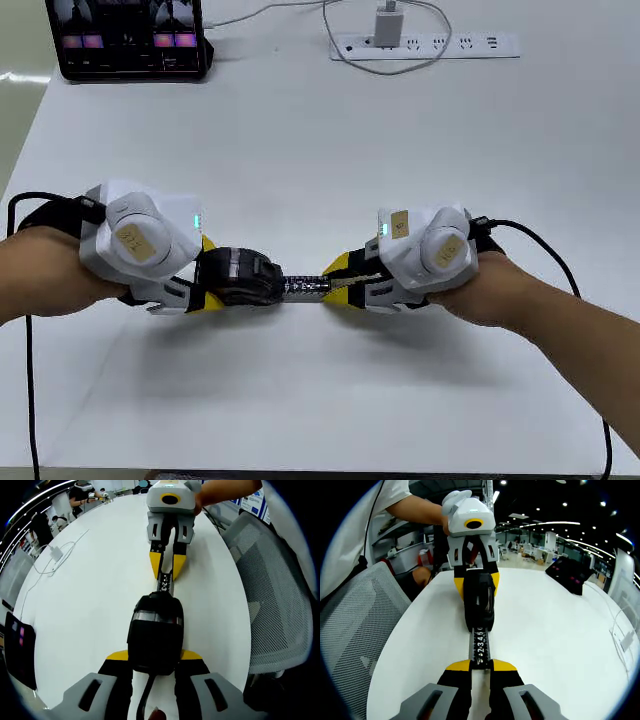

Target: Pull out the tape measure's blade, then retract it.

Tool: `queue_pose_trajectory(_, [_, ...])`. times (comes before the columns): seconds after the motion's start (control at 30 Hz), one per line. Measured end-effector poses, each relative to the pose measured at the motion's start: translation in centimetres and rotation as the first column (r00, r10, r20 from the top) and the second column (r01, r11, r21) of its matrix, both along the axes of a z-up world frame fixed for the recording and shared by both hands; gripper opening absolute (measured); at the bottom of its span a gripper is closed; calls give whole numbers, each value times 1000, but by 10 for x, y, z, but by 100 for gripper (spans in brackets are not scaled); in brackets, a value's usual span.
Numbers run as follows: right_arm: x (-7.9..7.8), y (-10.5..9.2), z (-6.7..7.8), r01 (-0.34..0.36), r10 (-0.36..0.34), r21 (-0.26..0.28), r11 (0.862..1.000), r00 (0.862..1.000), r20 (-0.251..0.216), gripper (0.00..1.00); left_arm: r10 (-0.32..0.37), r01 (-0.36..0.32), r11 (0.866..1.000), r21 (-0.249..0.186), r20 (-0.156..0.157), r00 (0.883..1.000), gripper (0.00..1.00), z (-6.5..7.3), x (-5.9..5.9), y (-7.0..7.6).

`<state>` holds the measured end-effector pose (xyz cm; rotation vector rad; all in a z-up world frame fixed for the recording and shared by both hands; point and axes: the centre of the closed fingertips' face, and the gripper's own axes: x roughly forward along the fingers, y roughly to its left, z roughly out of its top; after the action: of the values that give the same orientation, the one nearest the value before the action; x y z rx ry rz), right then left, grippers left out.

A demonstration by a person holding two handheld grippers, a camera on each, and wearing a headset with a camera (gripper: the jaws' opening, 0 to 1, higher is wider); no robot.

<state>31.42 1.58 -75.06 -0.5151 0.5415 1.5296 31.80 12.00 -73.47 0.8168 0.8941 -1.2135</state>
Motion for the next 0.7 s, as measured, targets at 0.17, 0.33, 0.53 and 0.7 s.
queue_pose_trajectory(0.17, [0, -6, 1, 5, -5, -2, 1000, 1000, -2, 9, 4, -4, 1000, 3, 0, 1000, 27, 0, 0, 0])
queue_pose_trajectory(0.33, [0, -12, 0, 11, -11, -4, 1000, 1000, -5, 9, 0, 0, 1000, 5, 4, 1000, 27, 0, 0, 0])
queue_pose_trajectory(0.53, [-4, -18, -1, 15, -15, -8, 1000, 1000, -8, 9, -14, 13, 1000, 14, 15, 1000, 27, -1, 0, 0])
queue_pose_trajectory(0.7, [-2, -23, 0, 26, -26, -7, 1000, 1000, -10, 9, -10, 10, 1000, 14, 11, 1000, 27, 0, -1, -1])
